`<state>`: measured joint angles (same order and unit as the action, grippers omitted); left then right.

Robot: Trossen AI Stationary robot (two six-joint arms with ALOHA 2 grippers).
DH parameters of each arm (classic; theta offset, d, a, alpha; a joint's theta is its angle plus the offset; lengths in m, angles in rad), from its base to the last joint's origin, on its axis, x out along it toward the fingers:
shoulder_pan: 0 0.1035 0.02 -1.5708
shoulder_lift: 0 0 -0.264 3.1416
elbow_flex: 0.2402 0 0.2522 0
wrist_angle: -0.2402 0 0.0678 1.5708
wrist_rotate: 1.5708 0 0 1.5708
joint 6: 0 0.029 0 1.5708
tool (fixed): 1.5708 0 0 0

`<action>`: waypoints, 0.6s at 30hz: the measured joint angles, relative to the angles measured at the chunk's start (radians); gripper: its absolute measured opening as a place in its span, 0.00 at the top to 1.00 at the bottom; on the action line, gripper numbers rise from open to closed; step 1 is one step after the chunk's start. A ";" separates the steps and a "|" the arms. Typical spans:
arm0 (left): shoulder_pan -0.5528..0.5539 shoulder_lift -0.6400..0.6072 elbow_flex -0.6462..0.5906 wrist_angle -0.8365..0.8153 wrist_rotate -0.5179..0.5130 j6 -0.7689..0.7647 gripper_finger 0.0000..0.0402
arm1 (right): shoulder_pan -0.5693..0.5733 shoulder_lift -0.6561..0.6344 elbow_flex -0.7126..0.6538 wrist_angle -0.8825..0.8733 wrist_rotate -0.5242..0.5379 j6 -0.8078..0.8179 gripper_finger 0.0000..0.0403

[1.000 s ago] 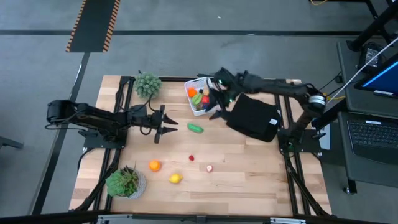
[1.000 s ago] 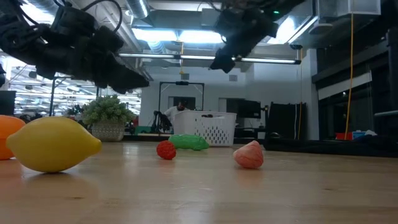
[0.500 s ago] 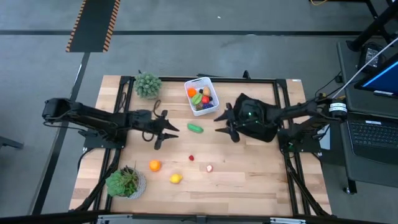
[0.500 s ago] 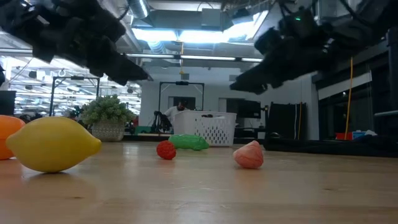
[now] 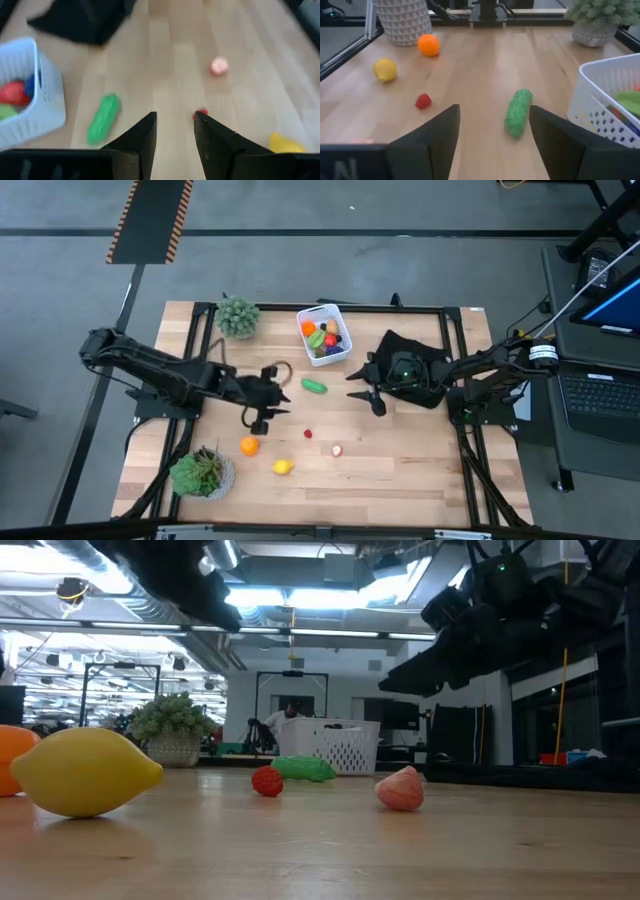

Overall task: Pick and placing Produce into tupperware
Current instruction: Put the orange into the basket

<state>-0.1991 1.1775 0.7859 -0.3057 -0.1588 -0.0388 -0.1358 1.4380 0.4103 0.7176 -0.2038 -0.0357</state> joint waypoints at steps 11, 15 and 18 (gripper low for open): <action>-0.187 0.291 0.295 -0.466 -0.036 -0.266 0.69 | 0.041 0.000 0.000 -0.002 0.001 -0.024 0.40; -0.255 0.355 0.332 -0.532 -0.035 -0.355 0.69 | 0.046 0.000 0.000 -0.002 0.001 -0.025 0.40; -0.303 0.374 0.332 -0.566 -0.034 -0.417 0.69 | 0.046 0.000 0.000 -0.002 0.001 -0.025 0.40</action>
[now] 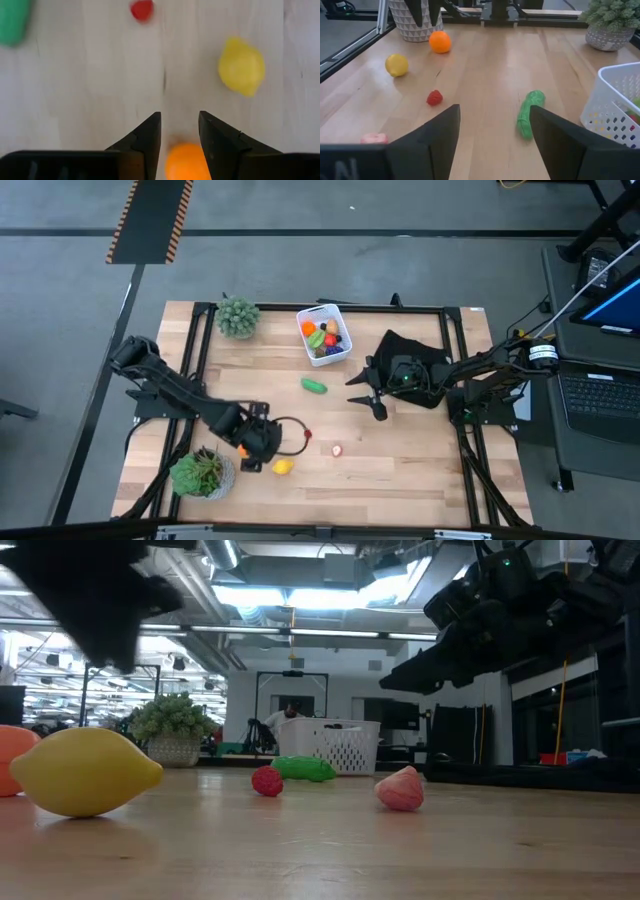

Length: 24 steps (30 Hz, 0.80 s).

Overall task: Pick and placing Produce into tupperware
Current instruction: Put the orange into the basket

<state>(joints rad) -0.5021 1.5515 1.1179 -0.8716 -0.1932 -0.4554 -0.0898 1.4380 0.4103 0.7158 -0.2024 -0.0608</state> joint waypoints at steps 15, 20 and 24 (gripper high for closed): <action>-0.094 -0.001 0.000 -0.186 0.034 -0.193 0.69 | 0.000 0.000 0.000 0.008 0.000 0.003 0.40; -0.094 -0.001 0.000 -0.156 0.029 -0.179 0.69 | 0.000 0.000 0.000 0.008 0.000 0.003 0.40; -0.092 -0.002 0.000 -0.154 0.028 -0.244 0.69 | 0.000 0.000 0.000 0.008 0.000 0.004 0.40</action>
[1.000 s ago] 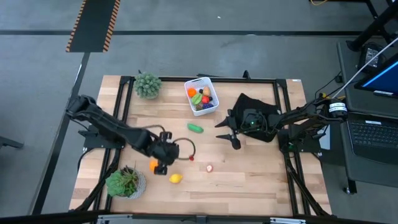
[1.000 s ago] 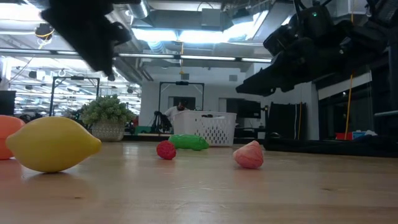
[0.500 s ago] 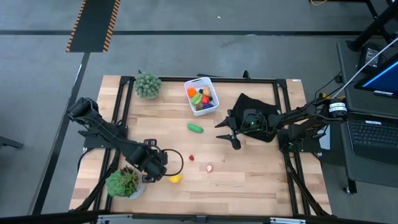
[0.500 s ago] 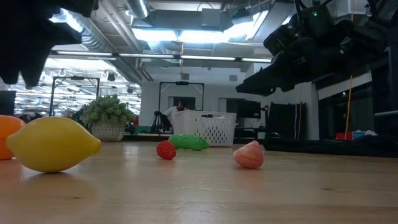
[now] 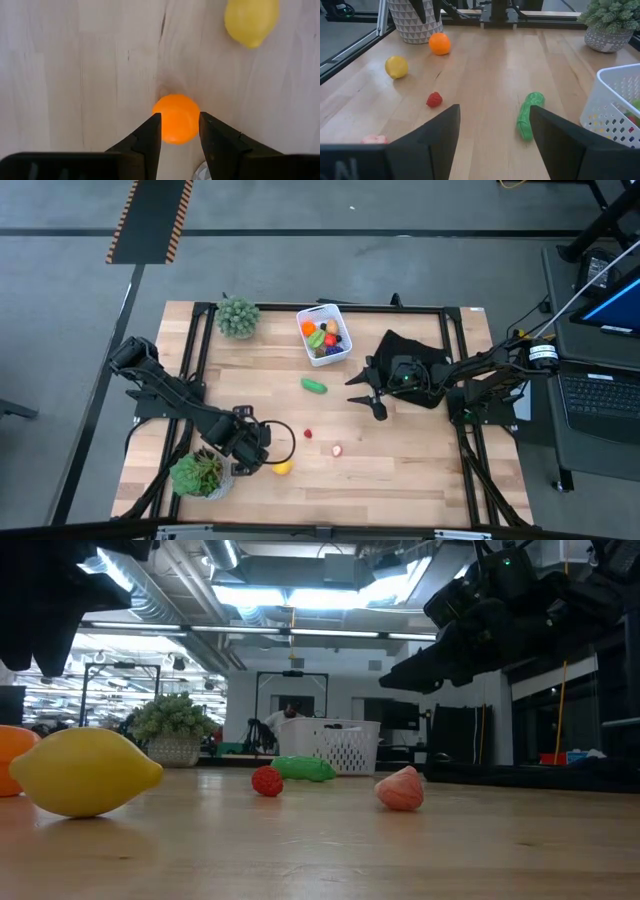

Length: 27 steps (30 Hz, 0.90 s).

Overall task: Pick and placing Produce into tupperware
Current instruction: Put the orange into the basket

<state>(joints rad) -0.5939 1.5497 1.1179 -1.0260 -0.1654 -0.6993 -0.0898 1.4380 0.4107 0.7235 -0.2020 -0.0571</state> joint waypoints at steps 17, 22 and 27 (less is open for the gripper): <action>0.000 0.000 0.000 0.011 0.000 -0.032 0.47 | 0.000 0.000 0.000 0.000 0.000 0.023 0.40; 0.000 0.000 0.000 0.019 -0.004 -0.032 0.34 | 0.006 0.000 0.000 0.000 0.000 0.023 0.40; 0.000 0.000 0.000 0.019 -0.004 -0.049 0.26 | 0.008 0.000 0.000 0.000 -0.001 0.023 0.40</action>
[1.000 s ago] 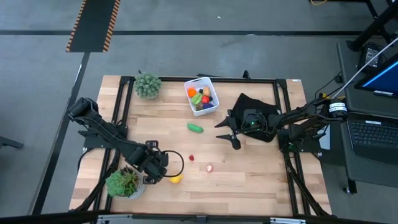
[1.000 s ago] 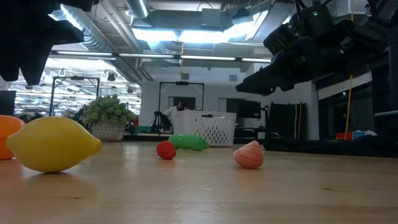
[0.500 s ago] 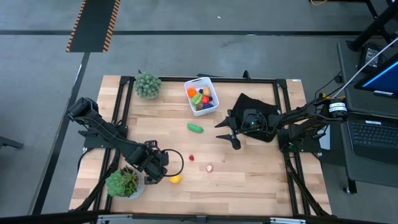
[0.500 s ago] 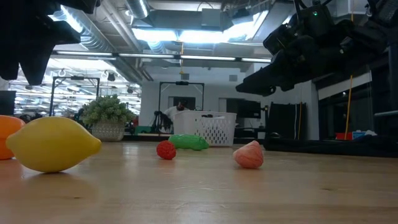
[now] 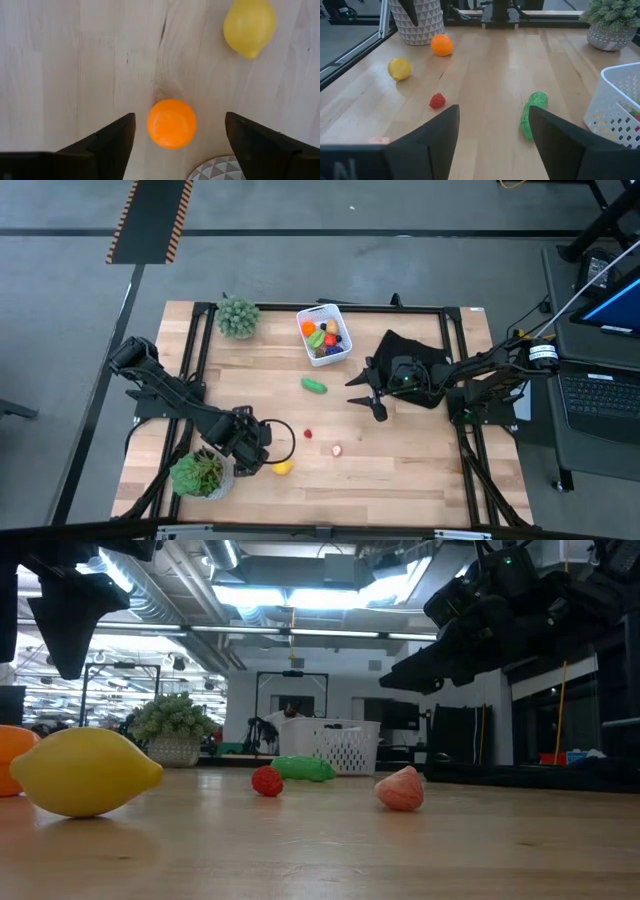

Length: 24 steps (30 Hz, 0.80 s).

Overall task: Pick and placing Produce into tupperware
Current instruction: Put the orange into the basket

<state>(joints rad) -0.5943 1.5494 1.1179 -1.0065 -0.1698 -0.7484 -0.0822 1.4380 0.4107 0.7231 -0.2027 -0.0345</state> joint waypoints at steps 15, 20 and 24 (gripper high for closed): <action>0.006 0.000 0.000 0.037 0.002 -0.101 0.25 | 0.000 0.000 0.000 0.000 0.000 0.008 0.40; 0.028 0.000 0.000 0.032 0.012 -0.161 0.27 | 0.000 0.000 0.000 0.000 0.000 0.008 0.40; 0.035 0.007 0.000 0.030 0.021 -0.161 0.27 | 0.000 0.000 0.000 0.000 0.000 0.008 0.40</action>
<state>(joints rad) -0.5589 1.5564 1.1175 -0.9765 -0.1485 -0.9092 -0.0826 1.4380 0.4107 0.7235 -0.2027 -0.0265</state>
